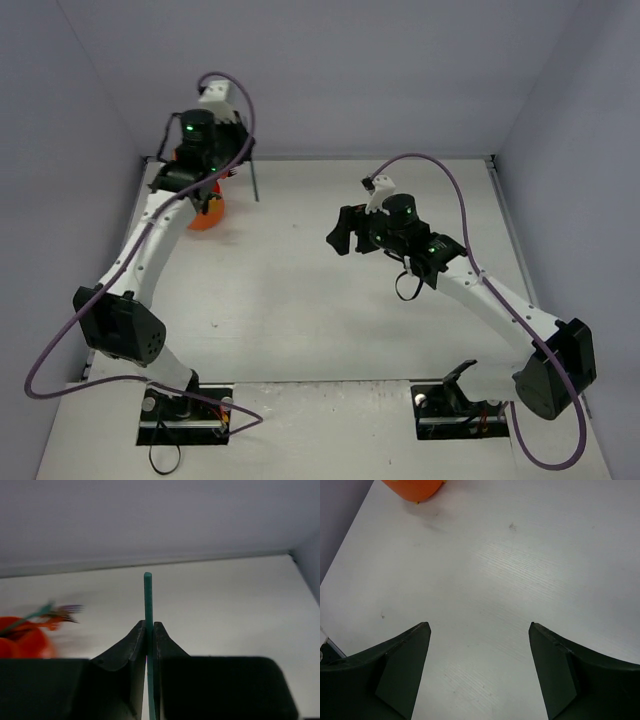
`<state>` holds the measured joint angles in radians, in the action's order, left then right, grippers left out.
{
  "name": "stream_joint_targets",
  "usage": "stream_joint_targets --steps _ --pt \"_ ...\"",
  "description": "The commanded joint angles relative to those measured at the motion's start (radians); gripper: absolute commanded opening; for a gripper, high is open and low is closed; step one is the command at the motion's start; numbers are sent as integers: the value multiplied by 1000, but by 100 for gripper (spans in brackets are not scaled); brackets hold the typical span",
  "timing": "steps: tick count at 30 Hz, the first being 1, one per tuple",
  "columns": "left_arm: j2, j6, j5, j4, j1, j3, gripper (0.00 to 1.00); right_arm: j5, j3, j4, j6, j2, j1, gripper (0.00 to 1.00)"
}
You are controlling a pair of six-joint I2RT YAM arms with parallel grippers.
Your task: Sort the eating utensils into containers
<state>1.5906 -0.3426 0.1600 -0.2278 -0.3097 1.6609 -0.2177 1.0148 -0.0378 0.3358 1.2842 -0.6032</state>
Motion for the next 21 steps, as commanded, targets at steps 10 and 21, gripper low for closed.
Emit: stream_joint_targets --steps 10,21 --pt "199 249 171 317 469 105 0 -63 -13 2 -27 -72 148 77" --pt "419 341 170 401 517 184 0 -72 -3 25 -40 -33 175 77"
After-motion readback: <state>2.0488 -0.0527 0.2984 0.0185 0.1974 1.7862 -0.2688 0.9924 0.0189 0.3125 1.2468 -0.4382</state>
